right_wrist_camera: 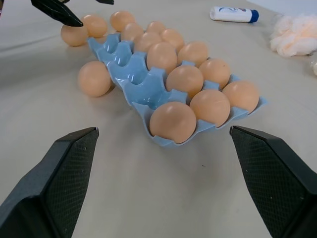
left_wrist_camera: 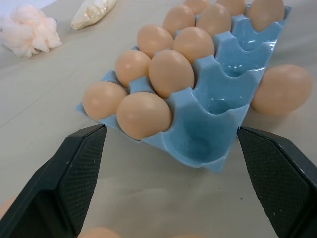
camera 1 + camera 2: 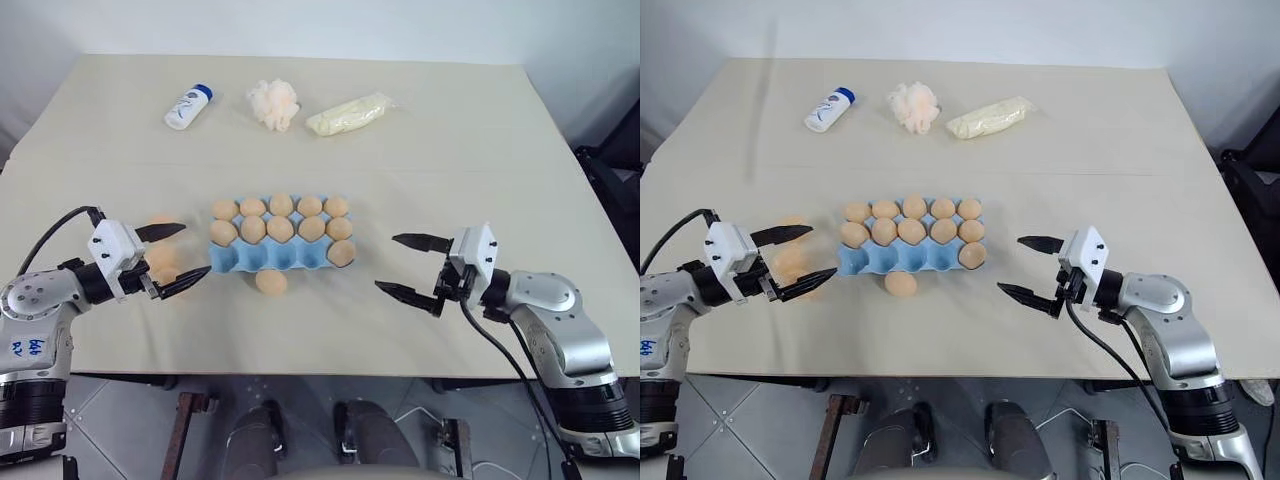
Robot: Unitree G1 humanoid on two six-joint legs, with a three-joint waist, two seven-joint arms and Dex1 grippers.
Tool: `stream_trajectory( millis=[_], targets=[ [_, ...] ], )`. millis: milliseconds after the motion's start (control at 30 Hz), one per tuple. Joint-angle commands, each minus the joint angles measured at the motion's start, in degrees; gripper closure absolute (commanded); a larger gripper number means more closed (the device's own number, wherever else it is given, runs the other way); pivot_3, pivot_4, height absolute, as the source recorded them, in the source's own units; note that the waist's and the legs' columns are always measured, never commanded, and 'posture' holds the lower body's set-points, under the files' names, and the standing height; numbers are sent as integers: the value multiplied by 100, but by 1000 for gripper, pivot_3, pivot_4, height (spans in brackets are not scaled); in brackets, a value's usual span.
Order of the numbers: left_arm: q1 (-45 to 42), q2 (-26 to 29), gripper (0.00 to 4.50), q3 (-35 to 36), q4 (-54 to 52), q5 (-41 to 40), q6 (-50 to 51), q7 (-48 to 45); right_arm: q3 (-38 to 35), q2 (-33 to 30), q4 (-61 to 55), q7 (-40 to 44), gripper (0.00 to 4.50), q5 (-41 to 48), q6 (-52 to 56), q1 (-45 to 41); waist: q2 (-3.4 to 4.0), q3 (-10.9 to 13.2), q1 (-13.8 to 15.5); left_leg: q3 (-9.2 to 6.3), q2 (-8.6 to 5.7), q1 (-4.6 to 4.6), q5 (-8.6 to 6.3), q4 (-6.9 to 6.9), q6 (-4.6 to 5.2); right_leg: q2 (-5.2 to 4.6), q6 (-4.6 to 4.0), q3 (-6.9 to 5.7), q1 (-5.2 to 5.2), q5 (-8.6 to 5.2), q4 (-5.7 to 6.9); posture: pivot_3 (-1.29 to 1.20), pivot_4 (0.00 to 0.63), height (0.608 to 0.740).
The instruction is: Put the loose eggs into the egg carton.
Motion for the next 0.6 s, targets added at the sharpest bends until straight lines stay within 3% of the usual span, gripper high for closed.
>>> stream_trajectory(
  millis=[33,267,467,600],
  targets=[
    [18,40,0,68,-163,-102,99,-12,-61,-4,-188,50,52,51,-165,34,0,0,-3,0,0,0,0,1,0,0,0,0,0,0,0,0,150,740],
    [248,111,0,142,-598,-511,535,-329,10,-25,-182,192,52,101,-175,8,0,0,-8,0,0,0,0,10,1,0,0,0,2,0,8,0,150,740],
    [1079,543,0,-99,-1777,-871,1492,-866,1,-37,-342,552,52,242,-380,-67,0,0,-18,0,2,2,0,8,-1,1,0,0,1,0,9,0,150,740],
    [1408,368,0,-195,-2309,-652,1639,-398,101,-68,-463,897,52,349,-466,-93,0,0,-10,-1,2,3,-1,9,1,0,0,1,6,0,6,0,150,740]
  ],
)
